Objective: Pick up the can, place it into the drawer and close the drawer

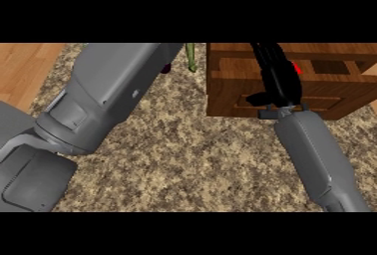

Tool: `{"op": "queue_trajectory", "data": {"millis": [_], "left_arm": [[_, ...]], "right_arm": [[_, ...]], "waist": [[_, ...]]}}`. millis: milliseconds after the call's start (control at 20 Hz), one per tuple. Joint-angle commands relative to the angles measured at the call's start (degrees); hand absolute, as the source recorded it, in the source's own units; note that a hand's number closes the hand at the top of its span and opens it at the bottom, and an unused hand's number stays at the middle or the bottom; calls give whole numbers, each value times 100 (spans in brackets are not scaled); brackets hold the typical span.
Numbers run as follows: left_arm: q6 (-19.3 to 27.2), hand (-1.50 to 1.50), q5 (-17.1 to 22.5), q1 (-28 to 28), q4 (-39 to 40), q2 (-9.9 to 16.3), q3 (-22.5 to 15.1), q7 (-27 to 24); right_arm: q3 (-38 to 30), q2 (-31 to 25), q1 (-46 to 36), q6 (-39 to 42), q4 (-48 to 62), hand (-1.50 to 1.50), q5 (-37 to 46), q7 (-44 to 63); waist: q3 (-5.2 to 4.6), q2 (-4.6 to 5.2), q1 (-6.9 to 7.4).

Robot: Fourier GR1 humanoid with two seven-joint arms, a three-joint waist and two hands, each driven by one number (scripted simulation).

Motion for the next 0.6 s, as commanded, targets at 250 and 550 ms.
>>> {"op": "queue_trajectory", "data": {"millis": [250, 550], "left_arm": [[-84, -150, -221, 502, -697, 314, -220, 536], [-181, -150, -251, 868, -1280, 555, -245, 650]], "right_arm": [[-536, 90, -1249, -1260, 1917, -150, 346, -39], [-787, 12, -2096, -1572, 2802, -150, 365, -140]], "waist": [[-2, -28, 210], [-1, 3, 343]]}}
